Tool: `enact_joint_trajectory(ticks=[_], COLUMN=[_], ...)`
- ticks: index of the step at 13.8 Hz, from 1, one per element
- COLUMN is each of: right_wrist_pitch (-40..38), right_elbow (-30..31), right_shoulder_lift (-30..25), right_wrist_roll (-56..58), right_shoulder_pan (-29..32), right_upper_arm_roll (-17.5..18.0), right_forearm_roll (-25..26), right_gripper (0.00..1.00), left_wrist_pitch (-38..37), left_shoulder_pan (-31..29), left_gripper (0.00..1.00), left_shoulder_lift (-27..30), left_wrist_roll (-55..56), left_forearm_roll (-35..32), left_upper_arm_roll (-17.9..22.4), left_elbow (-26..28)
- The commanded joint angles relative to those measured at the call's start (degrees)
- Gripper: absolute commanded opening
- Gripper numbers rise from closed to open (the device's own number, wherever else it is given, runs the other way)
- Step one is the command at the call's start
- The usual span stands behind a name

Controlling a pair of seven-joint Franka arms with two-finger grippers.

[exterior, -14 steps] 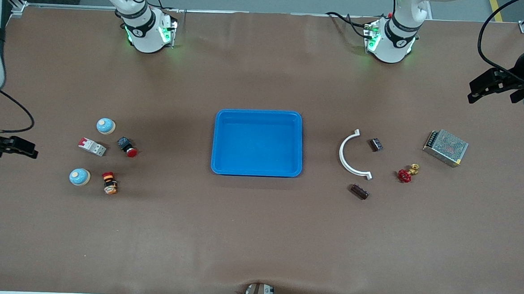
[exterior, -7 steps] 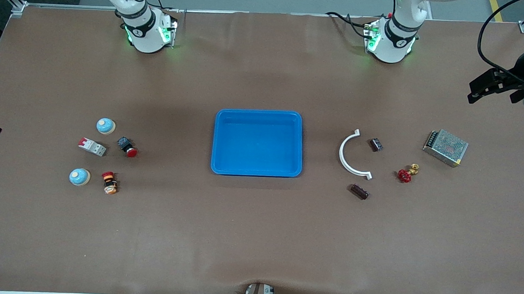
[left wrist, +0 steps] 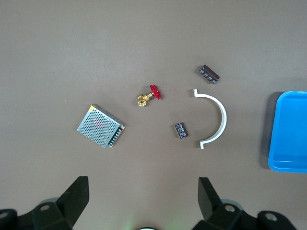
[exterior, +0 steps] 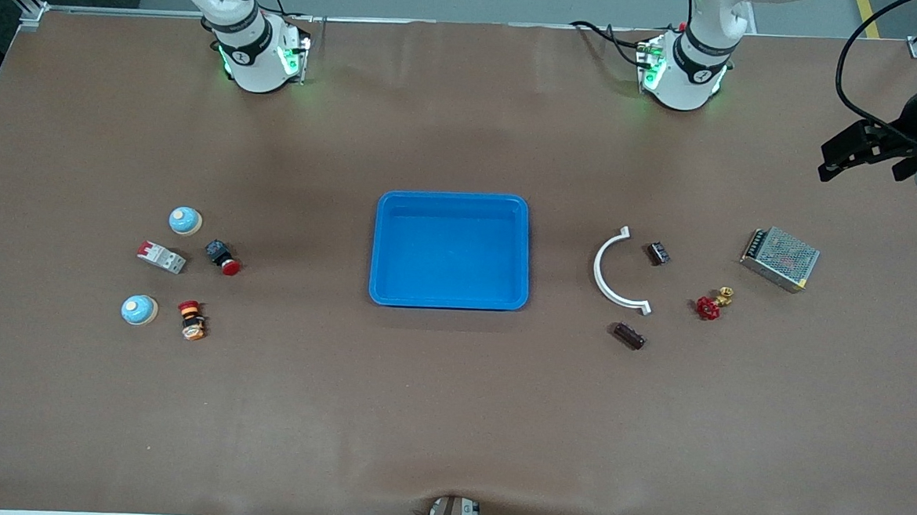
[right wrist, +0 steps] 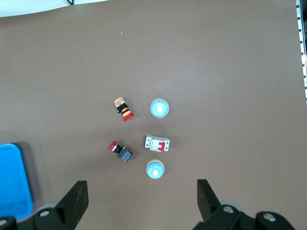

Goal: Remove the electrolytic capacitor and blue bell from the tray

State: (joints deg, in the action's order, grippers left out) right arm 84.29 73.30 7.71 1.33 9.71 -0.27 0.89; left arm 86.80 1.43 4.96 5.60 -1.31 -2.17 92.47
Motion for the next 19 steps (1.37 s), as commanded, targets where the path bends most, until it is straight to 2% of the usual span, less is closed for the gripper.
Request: enact_joint_trajectory(ticks=[1, 3, 8, 19], right_wrist_pitch=[0.3, 1.0, 0.7, 1.1], right_elbow=[5.6, 8.8, 9.5, 9.9], right_shoulder_lift=[-5.3, -7.6, -8.6, -8.0], right_wrist_roll=[-1.2, -1.2, -1.2, -1.1], right_shoulder_pan=[-0.5, -0.8, -6.5, -7.0], right_upper_arm_roll=[0.4, 0.4, -2.0, -2.0], right_forearm_roll=[-0.5, -0.5, -0.4, -0.4], right_gripper=[1.0, 1.0, 1.0, 1.0], left_wrist_pitch=[0.7, 0.6, 0.7, 0.9], left_shoulder_pan=[-0.5, -0.5, -1.2, -2.2], left_gripper=[1.0, 1.0, 1.0, 1.0], left_shoulder_lift=[1.8, 1.8, 1.7, 1.7], left_wrist_roll=[-0.4, -0.5, -0.5, -0.8], left_forearm_roll=[1.0, 1.0, 1.0, 0.9], left_upper_arm_roll=[0.0, 0.1, 0.3, -0.1], left_elbow=[1.5, 1.5, 1.4, 1.3])
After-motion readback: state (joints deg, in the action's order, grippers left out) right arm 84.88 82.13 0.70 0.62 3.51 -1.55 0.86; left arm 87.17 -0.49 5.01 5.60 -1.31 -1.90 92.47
